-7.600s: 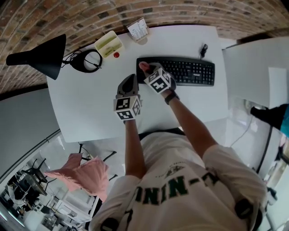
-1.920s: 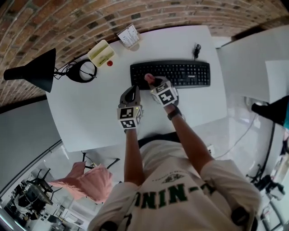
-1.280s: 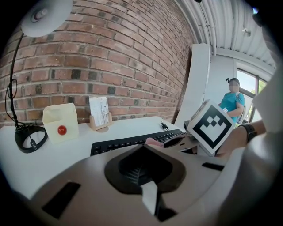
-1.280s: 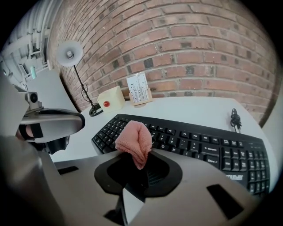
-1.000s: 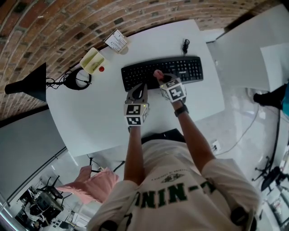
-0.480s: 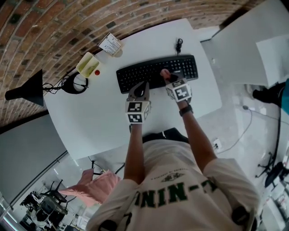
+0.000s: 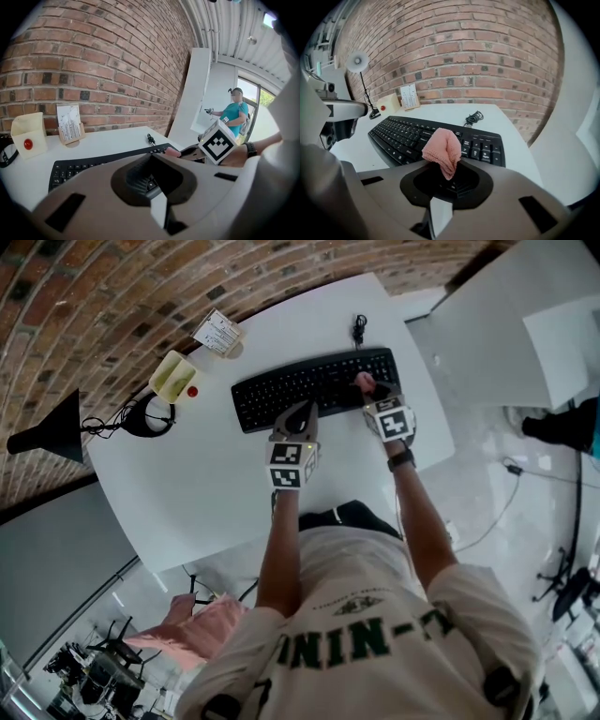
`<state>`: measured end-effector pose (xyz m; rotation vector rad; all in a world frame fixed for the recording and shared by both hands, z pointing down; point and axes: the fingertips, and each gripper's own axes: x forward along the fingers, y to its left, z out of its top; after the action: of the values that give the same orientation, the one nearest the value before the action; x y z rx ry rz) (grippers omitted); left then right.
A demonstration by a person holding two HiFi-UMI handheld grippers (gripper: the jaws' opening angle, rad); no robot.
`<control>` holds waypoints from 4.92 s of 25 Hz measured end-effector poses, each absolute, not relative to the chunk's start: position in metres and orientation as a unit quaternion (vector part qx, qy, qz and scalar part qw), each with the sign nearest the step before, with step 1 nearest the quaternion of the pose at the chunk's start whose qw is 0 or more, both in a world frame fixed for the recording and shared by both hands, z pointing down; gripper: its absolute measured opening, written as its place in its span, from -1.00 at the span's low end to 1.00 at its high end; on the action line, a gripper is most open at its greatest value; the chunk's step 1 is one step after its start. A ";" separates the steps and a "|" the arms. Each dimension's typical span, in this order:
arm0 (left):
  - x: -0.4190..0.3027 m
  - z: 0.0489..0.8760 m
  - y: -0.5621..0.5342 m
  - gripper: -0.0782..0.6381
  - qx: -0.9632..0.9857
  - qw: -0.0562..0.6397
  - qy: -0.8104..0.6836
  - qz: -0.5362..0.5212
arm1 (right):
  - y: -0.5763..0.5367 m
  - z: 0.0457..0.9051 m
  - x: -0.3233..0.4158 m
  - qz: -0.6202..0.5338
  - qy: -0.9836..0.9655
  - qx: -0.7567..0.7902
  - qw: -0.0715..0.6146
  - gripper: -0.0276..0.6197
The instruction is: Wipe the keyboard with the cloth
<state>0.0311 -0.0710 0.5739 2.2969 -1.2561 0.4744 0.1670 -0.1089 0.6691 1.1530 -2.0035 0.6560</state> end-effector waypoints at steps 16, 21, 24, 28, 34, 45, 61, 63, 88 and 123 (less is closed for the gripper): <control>0.034 0.559 -0.068 -0.78 0.839 0.250 -0.460 0.150 | -0.113 0.671 0.257 0.253 -0.717 0.524 0.384 -0.82; 0.021 0.556 -0.067 -0.78 0.834 0.246 -0.471 0.149 | -0.111 0.672 0.255 0.260 -0.707 0.531 0.389 -0.82; 0.005 0.555 -0.066 -0.78 0.826 0.239 -0.489 0.147 | -0.111 0.661 0.223 0.275 -0.733 0.510 0.357 -0.82; -0.024 0.557 -0.061 -0.78 0.811 0.234 -0.516 0.149 | -0.110 0.643 0.152 0.274 -0.779 0.462 0.324 -0.82; -0.078 0.569 -0.049 -0.78 0.777 0.254 -0.558 0.145 | -0.087 0.631 0.040 0.277 -0.822 0.383 0.316 -0.82; -0.179 0.586 -0.020 -0.78 0.703 0.282 -0.640 0.126 | -0.039 0.648 -0.113 0.244 -0.872 0.248 0.345 -0.82; -0.204 0.589 -0.009 -0.78 0.676 0.290 -0.668 0.114 | -0.027 0.665 -0.154 0.238 -0.871 0.204 0.379 -0.82; -0.202 0.590 -0.011 -0.78 0.677 0.289 -0.667 0.116 | -0.027 0.666 -0.152 0.237 -0.870 0.206 0.381 -0.82; -0.133 0.586 -0.030 -0.78 0.730 0.272 -0.610 0.141 | -0.047 0.667 -0.056 0.278 -0.847 0.278 0.358 -0.82; 0.067 0.580 -0.072 -0.78 0.846 0.262 -0.424 0.189 | -0.081 0.675 0.179 0.322 -0.764 0.467 0.307 -0.82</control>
<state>0.0667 -0.0717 0.5797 2.2897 -1.1485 0.5116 0.1791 -0.0809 0.6746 1.2350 -2.0211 0.8520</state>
